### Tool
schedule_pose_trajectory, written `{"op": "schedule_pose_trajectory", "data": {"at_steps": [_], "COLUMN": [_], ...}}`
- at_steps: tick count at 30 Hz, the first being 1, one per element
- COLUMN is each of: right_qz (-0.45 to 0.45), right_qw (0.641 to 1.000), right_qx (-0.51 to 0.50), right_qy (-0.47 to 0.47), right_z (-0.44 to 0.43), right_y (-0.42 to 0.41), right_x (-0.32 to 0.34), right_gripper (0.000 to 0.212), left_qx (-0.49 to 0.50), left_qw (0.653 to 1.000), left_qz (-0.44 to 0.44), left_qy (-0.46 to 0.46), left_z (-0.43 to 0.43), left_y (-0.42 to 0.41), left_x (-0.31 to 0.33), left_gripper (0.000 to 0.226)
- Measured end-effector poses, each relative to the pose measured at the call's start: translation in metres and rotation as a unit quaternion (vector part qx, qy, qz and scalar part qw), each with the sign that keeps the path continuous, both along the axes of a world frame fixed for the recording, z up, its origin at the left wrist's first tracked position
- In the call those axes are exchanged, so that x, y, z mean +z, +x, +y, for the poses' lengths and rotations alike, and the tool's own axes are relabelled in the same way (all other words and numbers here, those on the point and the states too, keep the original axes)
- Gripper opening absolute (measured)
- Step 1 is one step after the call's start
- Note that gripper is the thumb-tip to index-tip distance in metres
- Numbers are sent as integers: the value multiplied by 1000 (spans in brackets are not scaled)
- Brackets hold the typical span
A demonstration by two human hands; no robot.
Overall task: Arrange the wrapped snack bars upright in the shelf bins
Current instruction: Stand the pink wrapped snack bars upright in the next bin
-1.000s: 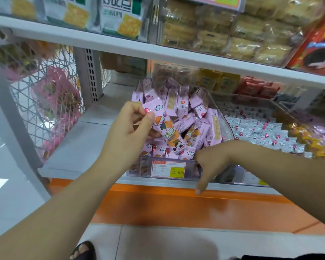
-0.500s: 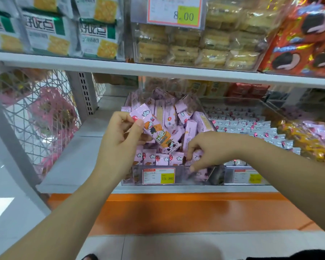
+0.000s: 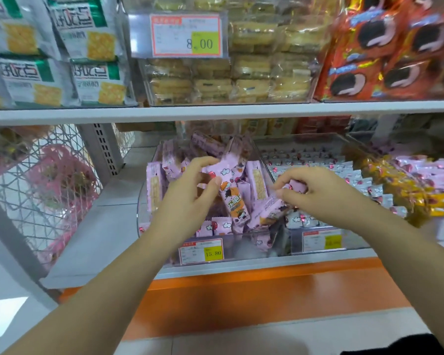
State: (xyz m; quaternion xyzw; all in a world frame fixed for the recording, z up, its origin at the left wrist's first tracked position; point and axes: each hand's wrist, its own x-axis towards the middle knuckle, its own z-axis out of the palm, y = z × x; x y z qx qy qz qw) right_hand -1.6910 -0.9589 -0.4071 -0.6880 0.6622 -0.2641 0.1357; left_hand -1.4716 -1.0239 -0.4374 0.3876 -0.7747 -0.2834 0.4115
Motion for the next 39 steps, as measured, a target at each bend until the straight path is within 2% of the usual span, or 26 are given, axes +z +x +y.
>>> {"op": "schedule_pose_trajectory", "data": {"at_steps": [2, 6, 9, 12, 15, 18, 21, 25, 28, 35, 39], "right_qz": [-53, -117, -111, -128, -200, -266, -281, -268, -268, -96, -16], "right_qw": [998, 991, 991, 987, 968, 945, 937, 950, 948, 973, 988], "right_qx": [-10, -23, -10, -16, -57, -75, -74, -32, 17, 19, 1], "right_qy": [-20, -60, -71, -90, -140, -176, -192, -155, -172, -207, -151], "right_z": [7, 15, 14, 12, 11, 7, 3, -6, -20, -91, -115], "right_y": [-5, -6, -4, -5, -8, -8, 1, 29, 55, 94, 102], "right_x": [-4, -19, -27, -30, -23, -13, -11, -22, -28, -20, -16], "right_gripper": [9, 13, 6, 2, 6, 4, 1, 8, 18, 23, 33], "left_qx": [-3, -5, -8, 14, 35, 47, 71, 117, 134, 131, 121], "left_qw": [999, 995, 995, 999, 998, 994, 982, 969, 959, 949, 945], "left_qz": [-51, -95, -102, -42, 47, 100, 176, 216, 250, 284, 300], "left_qy": [-11, -11, -18, -20, -1, -14, -23, -17, 1, 38, 50], "left_z": [-3, -9, -12, -14, -10, -6, -6, -8, -7, -10, -15], "left_y": [-7, -12, -12, -6, 1, 8, 22, 48, 63, 79, 82], "left_x": [3, 8, 8, 9, 9, 8, 9, 4, -1, -12, -14], "left_gripper": [25, 28, 24, 20, 22, 27, 27, 20, 16, 14, 16]}}
